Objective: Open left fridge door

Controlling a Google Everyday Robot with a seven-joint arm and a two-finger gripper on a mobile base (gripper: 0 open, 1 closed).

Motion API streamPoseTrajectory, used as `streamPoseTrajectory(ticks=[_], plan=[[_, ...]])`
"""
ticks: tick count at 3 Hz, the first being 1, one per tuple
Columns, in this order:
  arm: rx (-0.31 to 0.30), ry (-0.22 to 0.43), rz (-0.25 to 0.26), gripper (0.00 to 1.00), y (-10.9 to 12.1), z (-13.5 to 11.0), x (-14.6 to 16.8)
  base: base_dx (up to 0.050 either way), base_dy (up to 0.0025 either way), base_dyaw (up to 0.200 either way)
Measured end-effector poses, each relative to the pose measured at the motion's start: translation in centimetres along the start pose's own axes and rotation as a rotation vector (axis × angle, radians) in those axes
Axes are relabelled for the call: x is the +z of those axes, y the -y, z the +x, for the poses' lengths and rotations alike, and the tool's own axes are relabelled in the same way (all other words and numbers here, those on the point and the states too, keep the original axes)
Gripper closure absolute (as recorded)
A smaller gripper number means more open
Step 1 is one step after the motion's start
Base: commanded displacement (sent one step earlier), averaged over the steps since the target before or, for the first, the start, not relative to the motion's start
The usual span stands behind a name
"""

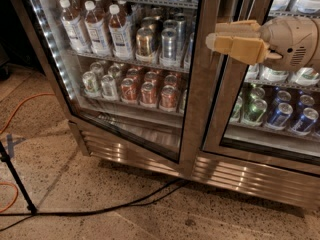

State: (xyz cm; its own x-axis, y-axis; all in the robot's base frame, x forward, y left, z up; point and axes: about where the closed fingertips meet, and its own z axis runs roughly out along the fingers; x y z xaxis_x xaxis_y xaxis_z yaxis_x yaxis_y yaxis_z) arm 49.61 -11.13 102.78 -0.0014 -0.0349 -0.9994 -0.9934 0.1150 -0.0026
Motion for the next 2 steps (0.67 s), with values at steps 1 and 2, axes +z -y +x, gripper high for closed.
streamPoseTrajectory(ticks=[1,2], plan=[[0.000,0.000,0.000,1.00,0.00,0.00,0.00,-0.050,-0.00004,0.000],[0.000,0.000,0.000,1.00,0.00,-0.01,0.02,0.000,-0.00003,-0.200]])
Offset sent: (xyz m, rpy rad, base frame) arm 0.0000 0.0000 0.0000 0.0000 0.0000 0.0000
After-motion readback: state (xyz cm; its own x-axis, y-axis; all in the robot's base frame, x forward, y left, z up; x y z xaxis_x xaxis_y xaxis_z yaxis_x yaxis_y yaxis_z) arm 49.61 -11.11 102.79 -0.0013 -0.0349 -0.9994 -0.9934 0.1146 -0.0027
